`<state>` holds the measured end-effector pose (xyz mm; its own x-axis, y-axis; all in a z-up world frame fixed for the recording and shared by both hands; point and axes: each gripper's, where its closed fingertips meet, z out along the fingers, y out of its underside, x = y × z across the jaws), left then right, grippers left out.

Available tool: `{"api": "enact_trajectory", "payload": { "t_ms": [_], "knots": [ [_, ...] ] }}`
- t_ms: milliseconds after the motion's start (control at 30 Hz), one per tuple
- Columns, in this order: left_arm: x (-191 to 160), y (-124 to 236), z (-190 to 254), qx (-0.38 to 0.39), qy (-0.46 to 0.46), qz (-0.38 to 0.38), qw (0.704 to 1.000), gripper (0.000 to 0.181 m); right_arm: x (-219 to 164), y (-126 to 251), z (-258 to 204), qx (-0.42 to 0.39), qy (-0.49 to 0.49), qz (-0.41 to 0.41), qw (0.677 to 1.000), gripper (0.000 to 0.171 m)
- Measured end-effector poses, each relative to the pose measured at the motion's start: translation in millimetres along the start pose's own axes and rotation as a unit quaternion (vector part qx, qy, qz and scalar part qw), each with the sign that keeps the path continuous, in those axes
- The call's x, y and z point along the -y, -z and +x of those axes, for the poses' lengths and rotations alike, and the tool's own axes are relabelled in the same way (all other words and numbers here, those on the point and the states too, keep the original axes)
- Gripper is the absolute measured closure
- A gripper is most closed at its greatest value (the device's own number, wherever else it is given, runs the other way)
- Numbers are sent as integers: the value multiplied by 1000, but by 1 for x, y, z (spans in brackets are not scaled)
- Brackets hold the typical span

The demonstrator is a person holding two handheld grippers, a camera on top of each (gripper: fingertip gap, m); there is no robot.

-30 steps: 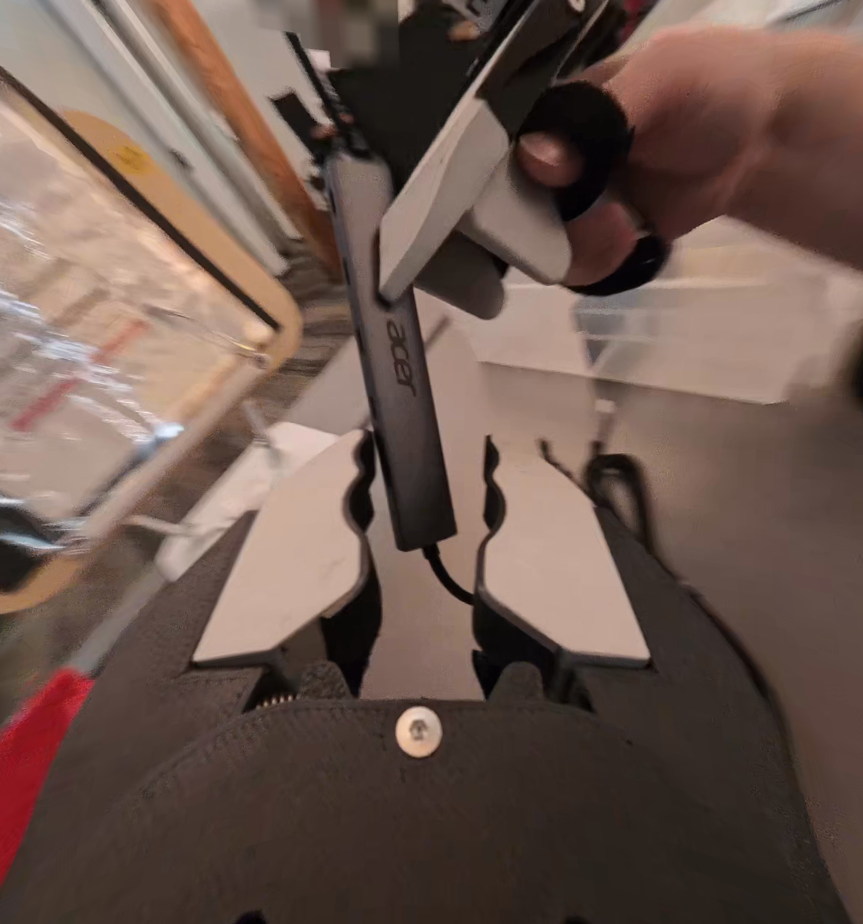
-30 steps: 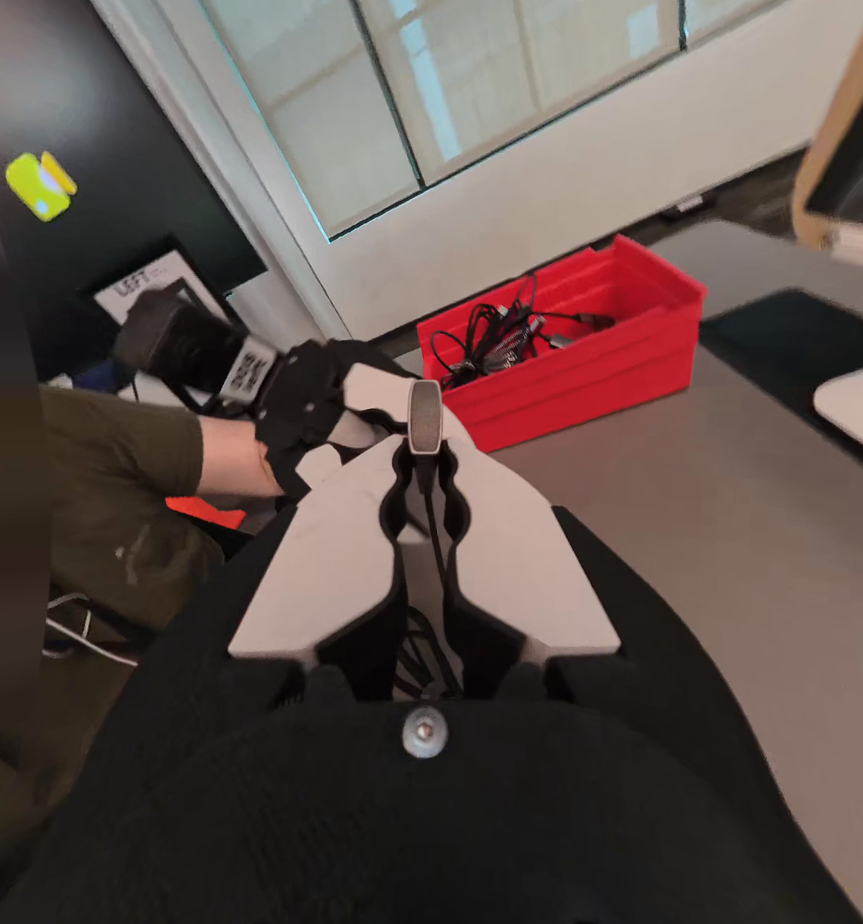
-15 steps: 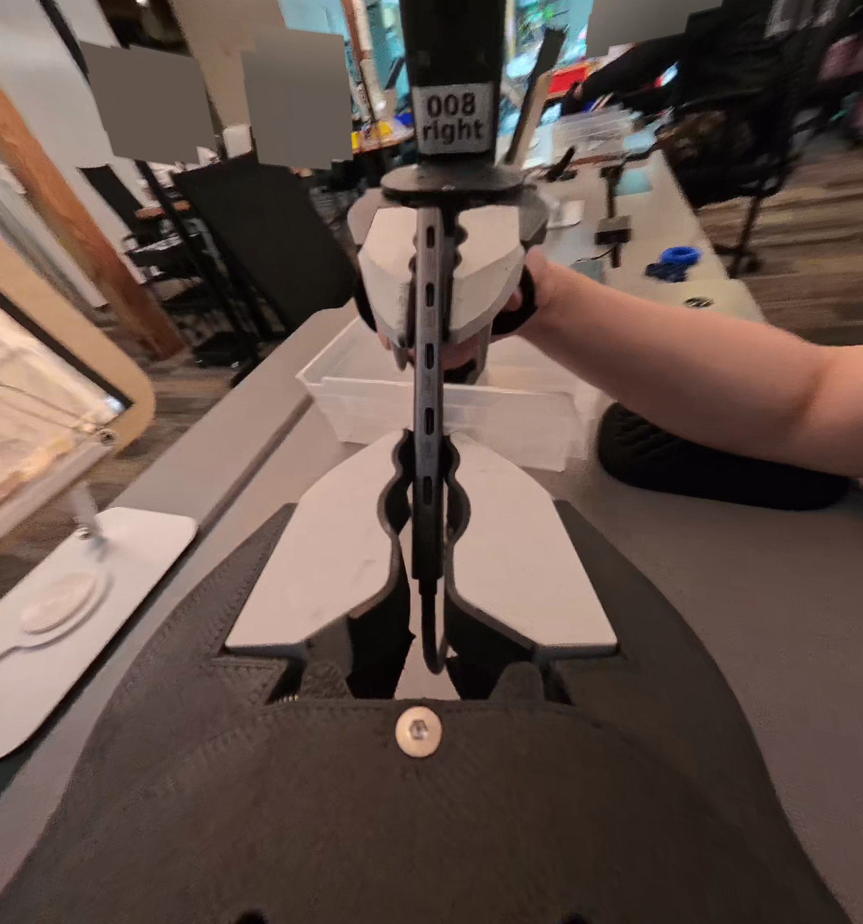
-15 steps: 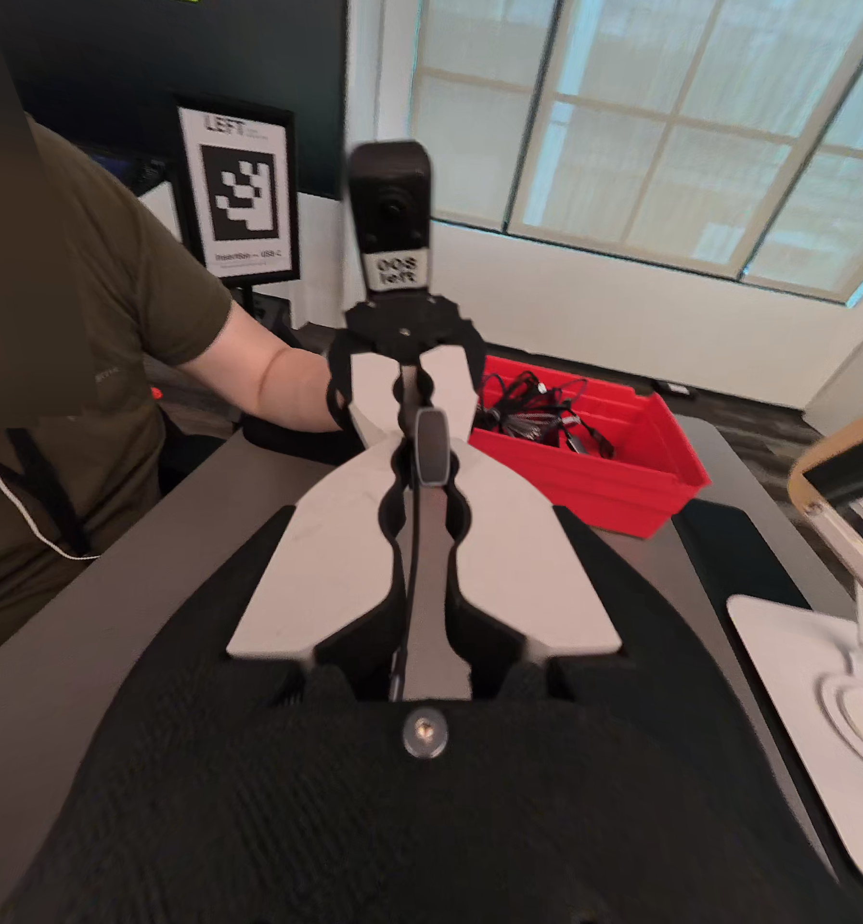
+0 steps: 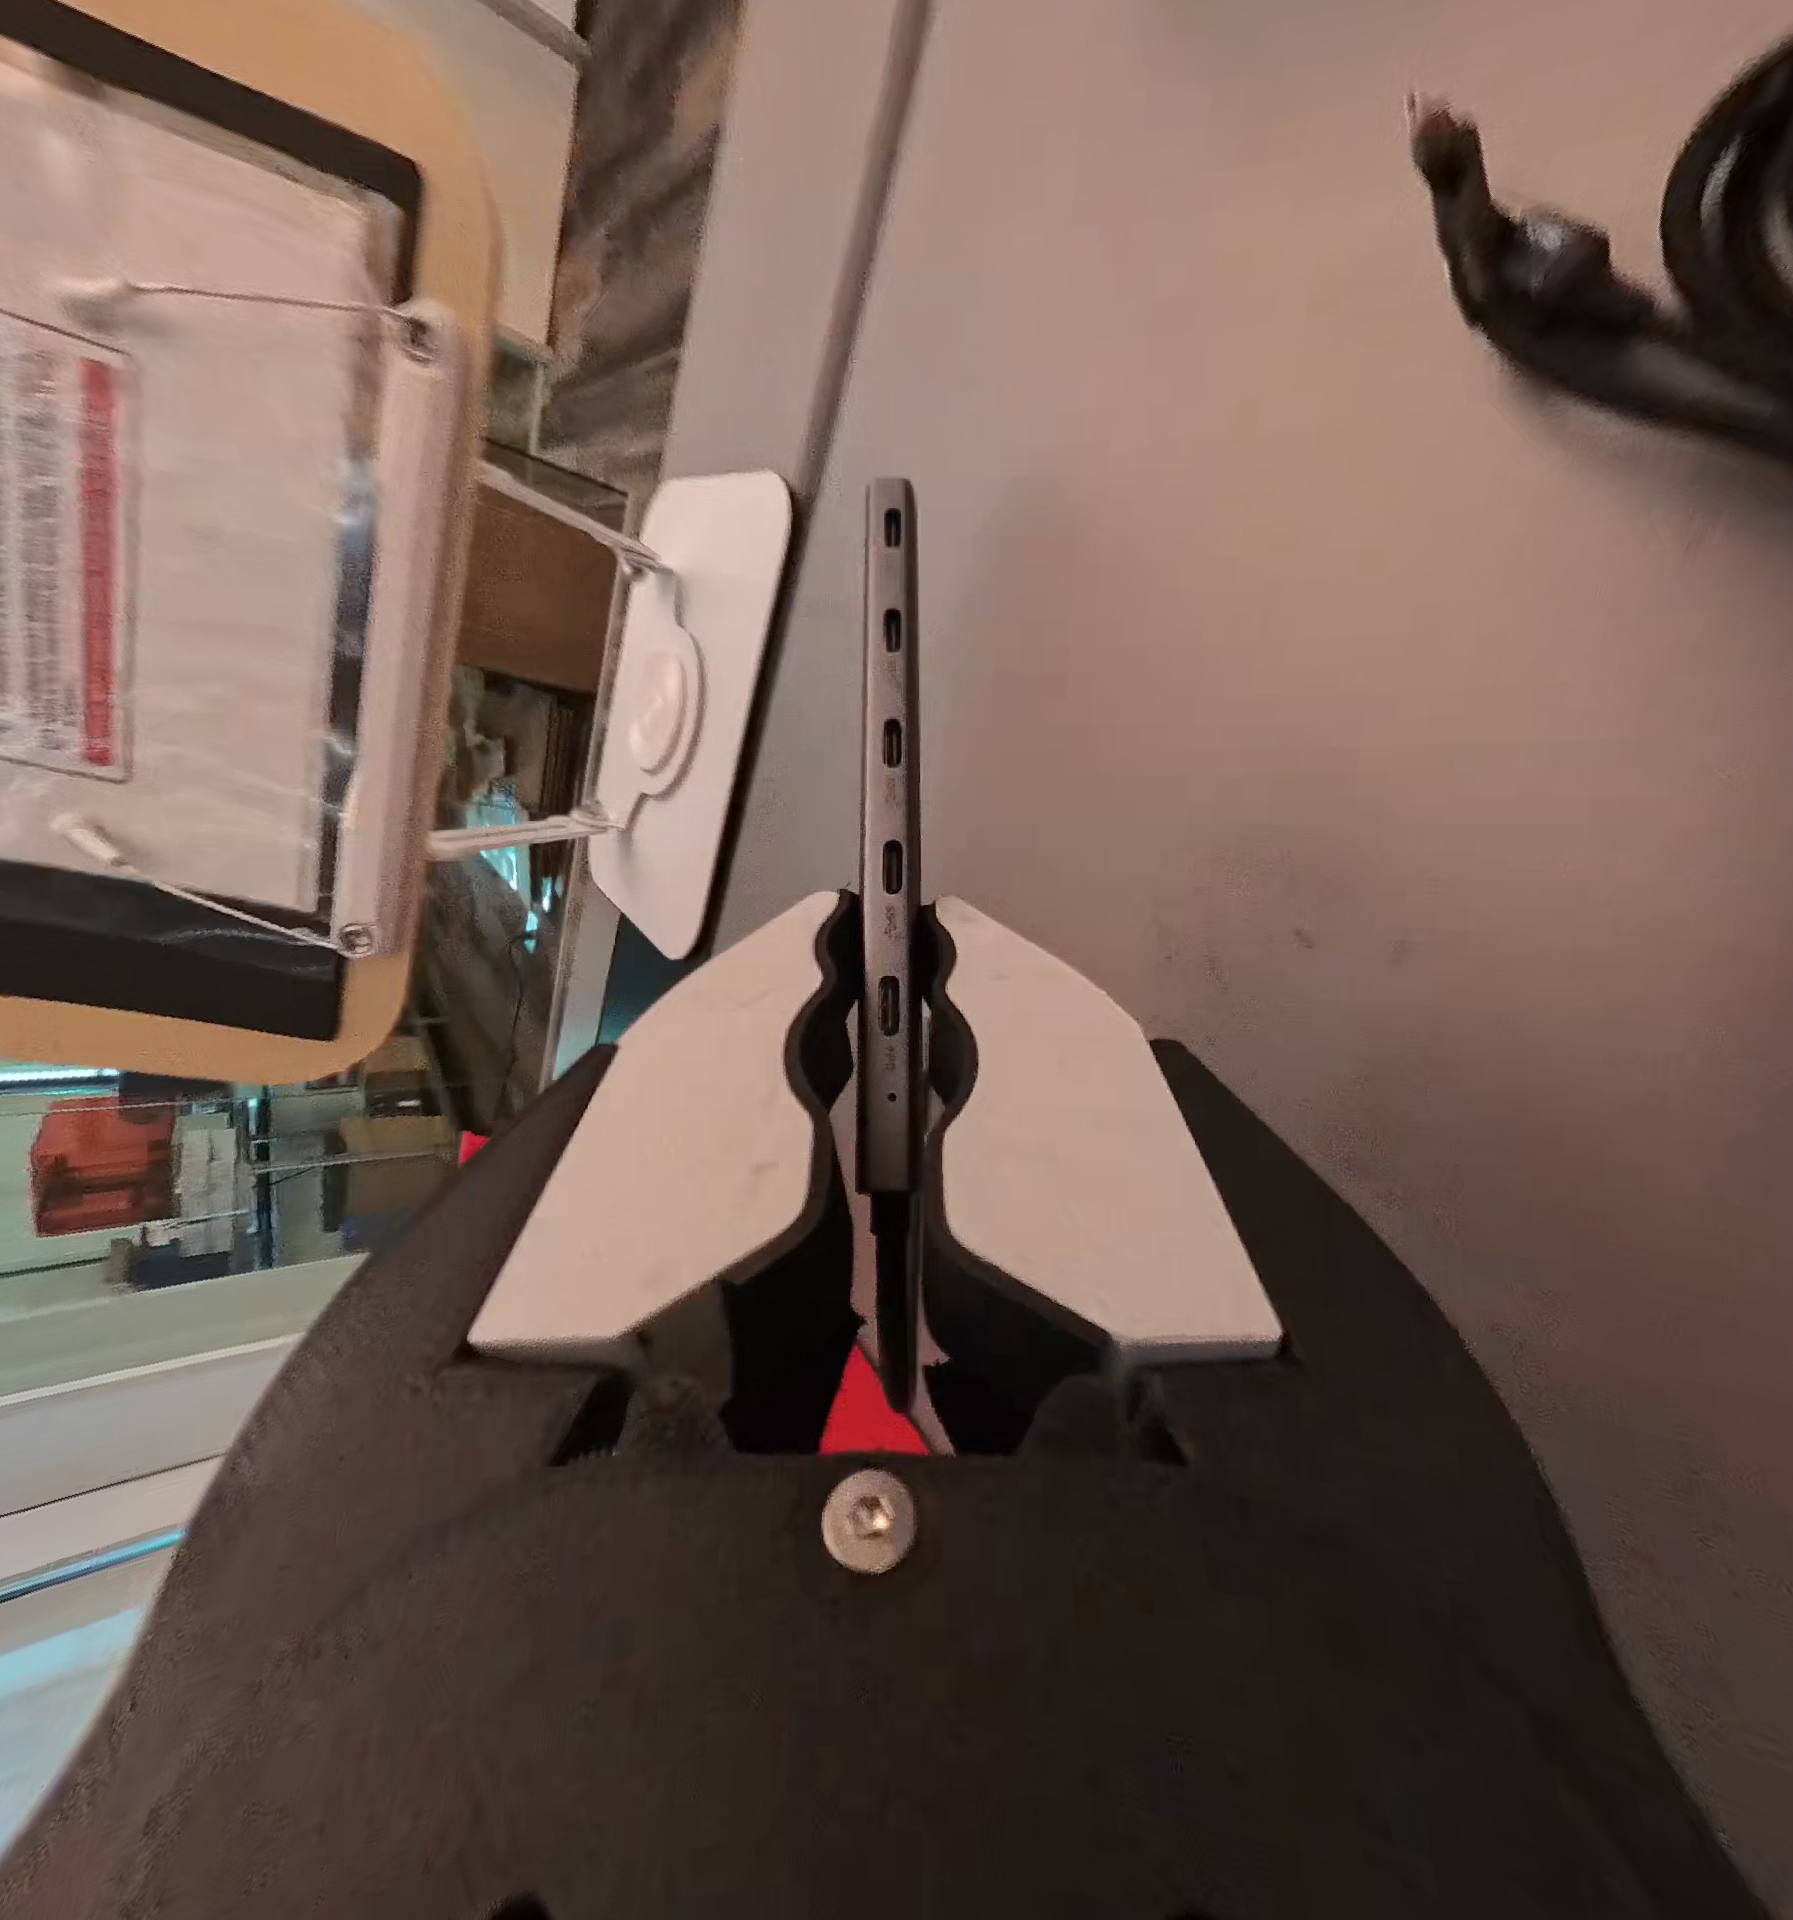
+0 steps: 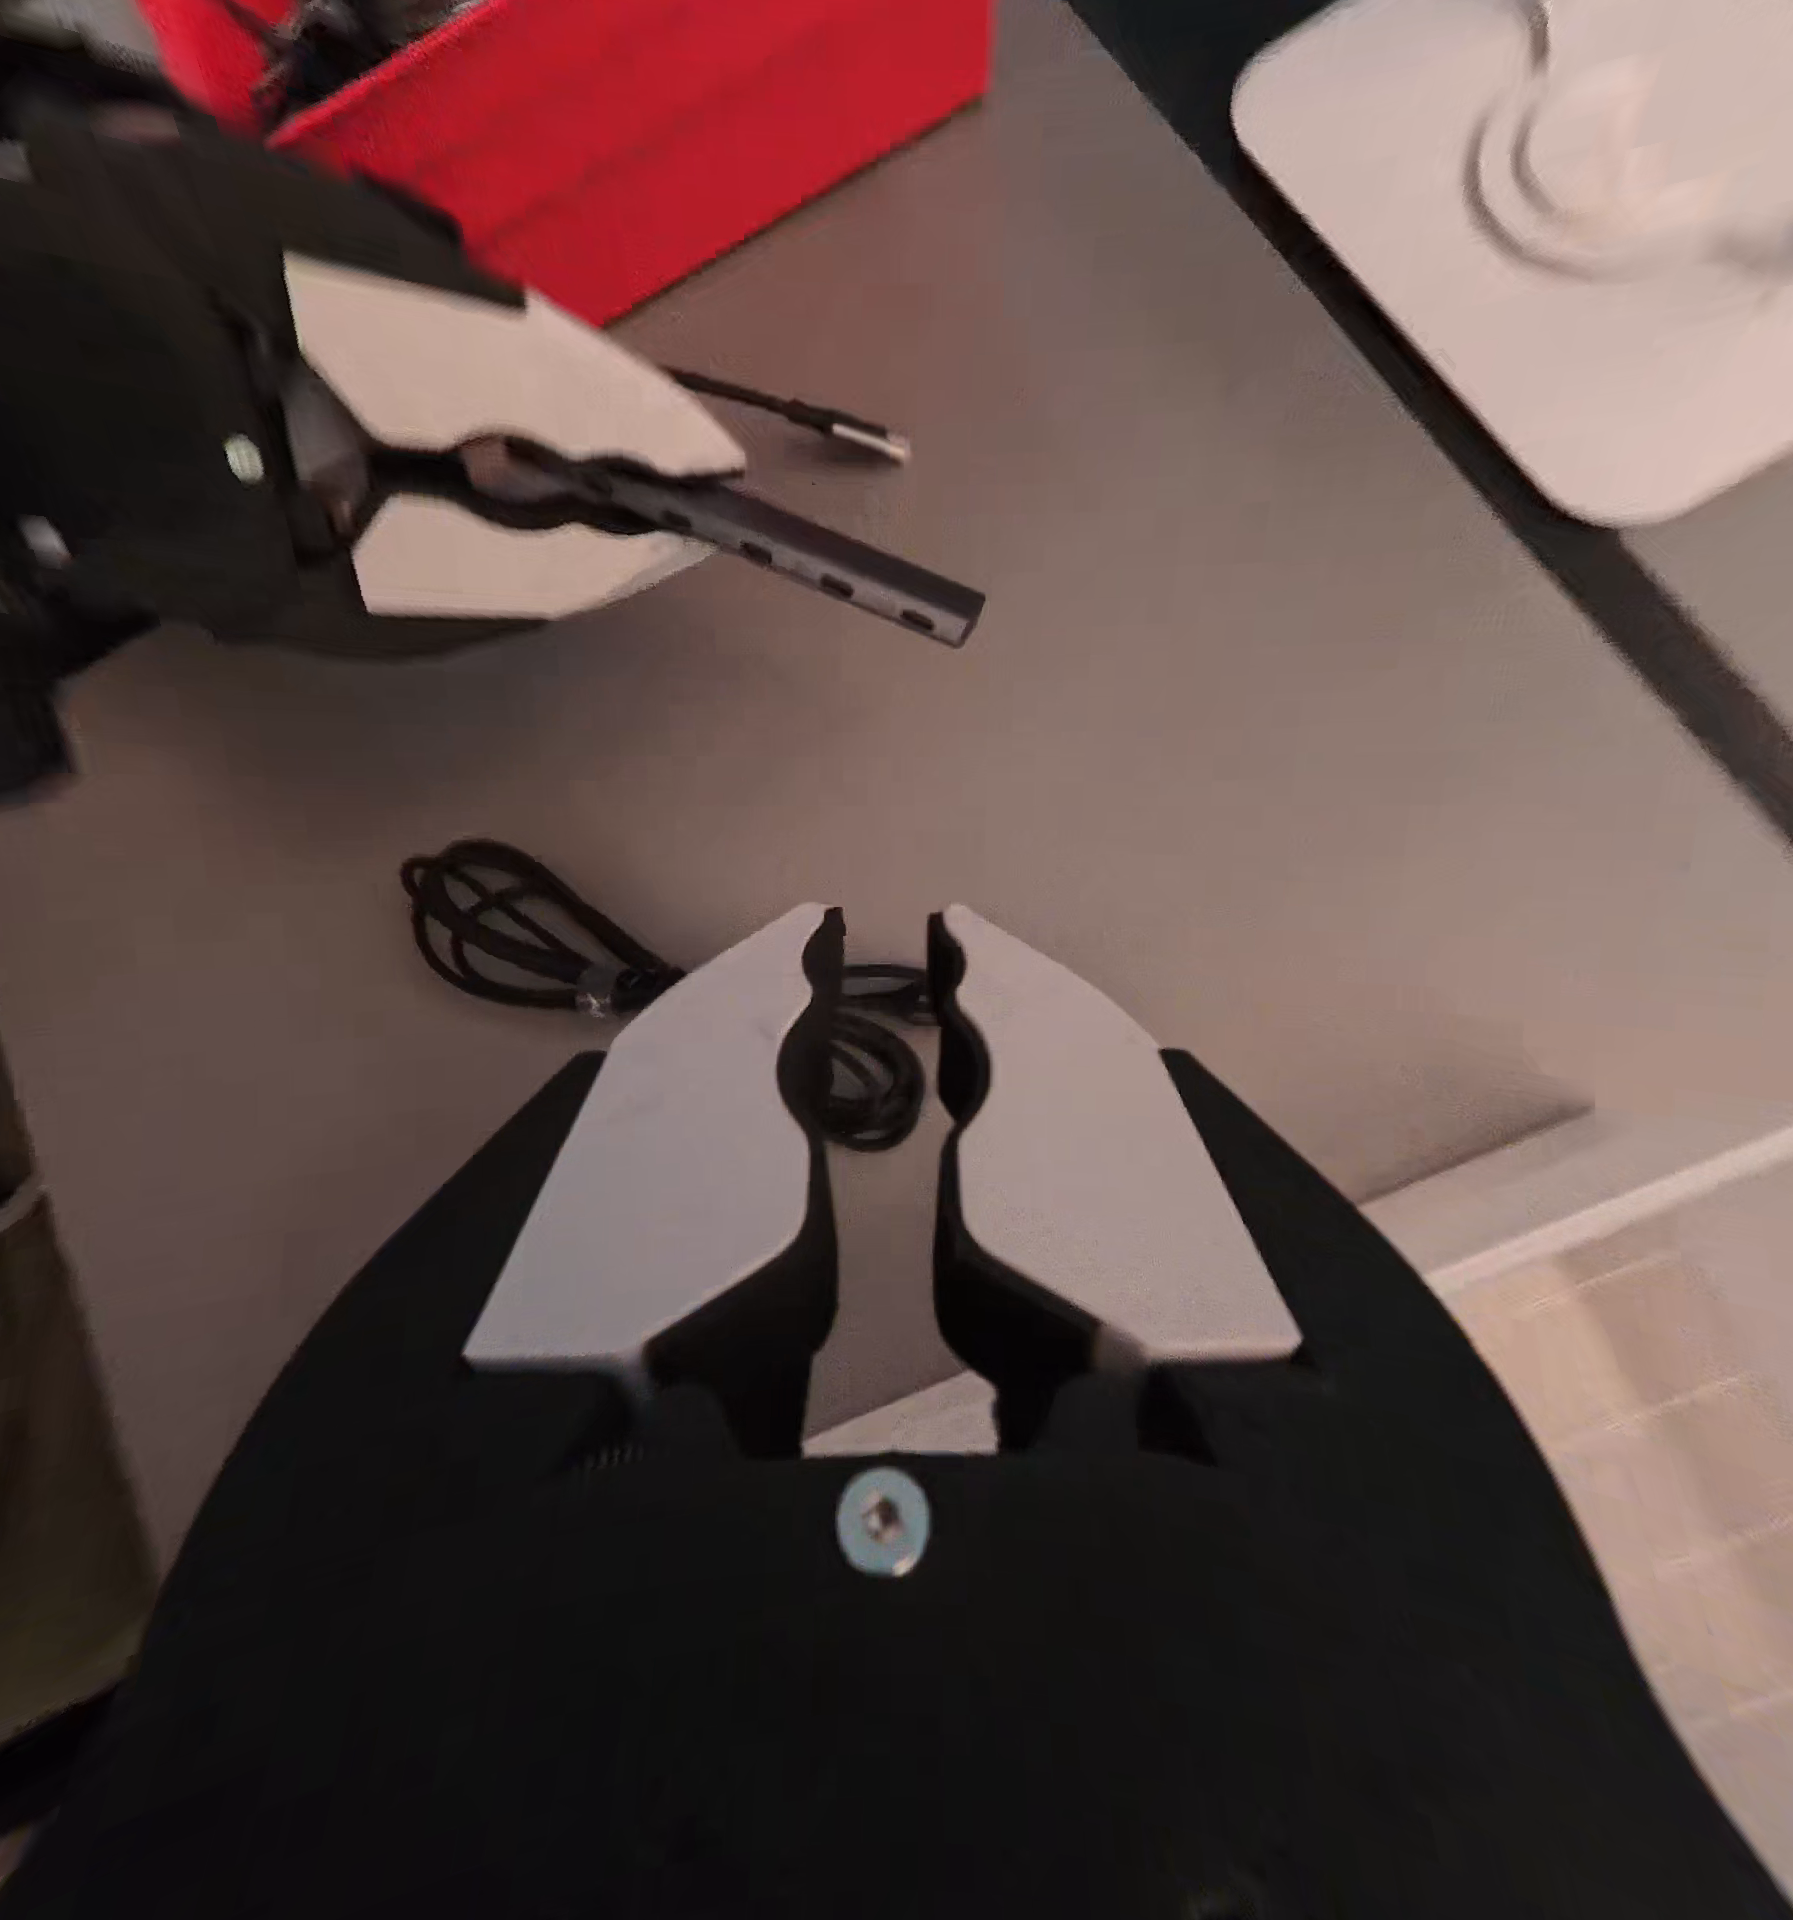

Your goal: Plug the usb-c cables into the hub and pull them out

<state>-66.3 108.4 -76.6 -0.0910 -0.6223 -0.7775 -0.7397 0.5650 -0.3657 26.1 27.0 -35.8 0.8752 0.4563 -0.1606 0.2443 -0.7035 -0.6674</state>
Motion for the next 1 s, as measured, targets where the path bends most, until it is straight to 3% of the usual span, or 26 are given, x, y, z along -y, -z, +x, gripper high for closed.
{"api": "enact_trajectory", "payload": {
  "t_ms": [133, 333, 533, 633, 700, 867, 1000],
  "knots": [
    [-14, -19, 27, -35, -44, -22, 998, 172, -8, -4, 15, -29, -89, -22, 995, 156],
    [-29, -32, 50, -82, -50, -48, 994, 172, -30, -2, 28, -54, -97, -72, 991, 150],
    [-34, -36, 59, -95, -45, -60, 993, 166, -12, 28, 13, -45, -84, -27, 995, 150],
    [-33, -35, 52, -99, -14, -58, 993, 145, -6, 53, 8, -68, -72, -6, 995, 150],
    [-32, -31, 52, -143, 39, -58, 987, 127, 5, 74, -5, -67, -49, 34, 996, 150],
    [7, -1, 61, -304, 197, 16, 932, 129, 19, 126, -27, -100, -5, 117, 988, 149],
    [55, -11, 66, -321, 257, 54, 910, 147, 18, 152, -27, -145, 14, 148, 978, 148]
  ]
}}
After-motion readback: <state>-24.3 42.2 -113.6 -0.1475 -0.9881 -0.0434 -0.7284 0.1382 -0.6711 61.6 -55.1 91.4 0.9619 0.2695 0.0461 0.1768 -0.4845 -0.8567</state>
